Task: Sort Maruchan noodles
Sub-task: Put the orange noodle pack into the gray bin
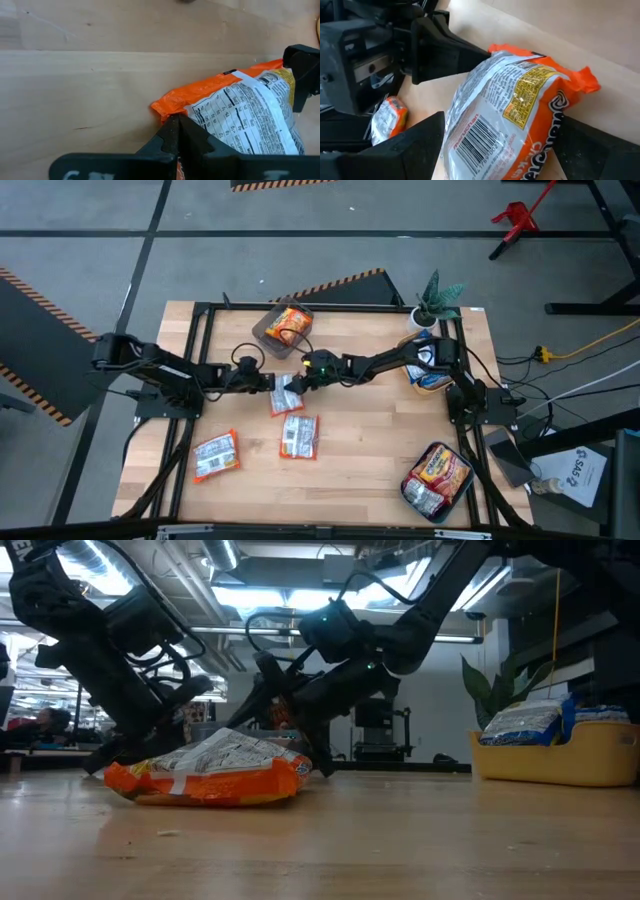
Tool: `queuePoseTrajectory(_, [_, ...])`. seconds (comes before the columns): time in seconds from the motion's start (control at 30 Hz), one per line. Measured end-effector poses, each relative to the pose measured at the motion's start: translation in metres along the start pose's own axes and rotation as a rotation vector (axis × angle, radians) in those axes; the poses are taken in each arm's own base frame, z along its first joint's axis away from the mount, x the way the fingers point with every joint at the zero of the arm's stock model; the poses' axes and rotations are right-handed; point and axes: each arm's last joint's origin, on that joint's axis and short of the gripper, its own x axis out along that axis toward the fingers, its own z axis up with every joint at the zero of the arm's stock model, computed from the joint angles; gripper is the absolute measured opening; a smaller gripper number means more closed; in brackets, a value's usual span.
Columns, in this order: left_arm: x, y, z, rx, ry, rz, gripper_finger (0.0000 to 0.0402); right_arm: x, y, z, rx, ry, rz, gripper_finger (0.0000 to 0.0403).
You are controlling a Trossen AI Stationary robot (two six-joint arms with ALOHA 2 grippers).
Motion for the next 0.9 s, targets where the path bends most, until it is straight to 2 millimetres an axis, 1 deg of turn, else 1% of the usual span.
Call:
queuePoseTrajectory(0.2, [0.004, -0.010, 0.001, 0.004, -0.006, -0.008, 0.0000, 0.000, -0.002, -0.001, 0.002, 0.000, -0.033, 0.0326])
queuePoseTrajectory(0.3, [0.009, -0.010, -0.002, 0.016, -0.003, 0.007, 0.0000, 0.000, -0.002, 0.001, 0.014, -0.034, -0.042, 0.0326])
queuePoseTrajectory(0.43, [0.013, -0.012, -0.007, 0.047, 0.001, -0.017, 0.0000, 0.000, -0.003, 0.003, 0.031, -0.086, -0.065, 0.0326])
queuePoseTrajectory(0.63, [0.015, -0.023, -0.007, 0.051, 0.000, -0.040, 0.0000, 0.000, -0.004, -0.002, 0.028, -0.040, -0.104, 0.0322])
queuePoseTrajectory(0.7, [0.015, -0.028, -0.006, 0.049, 0.006, -0.052, 0.0000, -0.001, -0.005, -0.003, 0.030, -0.024, -0.116, 0.0309])
queuePoseTrajectory(0.77, [0.015, -0.030, -0.006, 0.051, 0.008, -0.061, 0.0000, -0.001, -0.005, -0.003, 0.026, -0.009, -0.114, 0.0288])
queuePoseTrajectory(0.9, [0.015, -0.031, -0.006, 0.051, 0.010, -0.065, 0.0000, -0.001, -0.005, -0.004, 0.007, 0.005, -0.111, 0.0226])
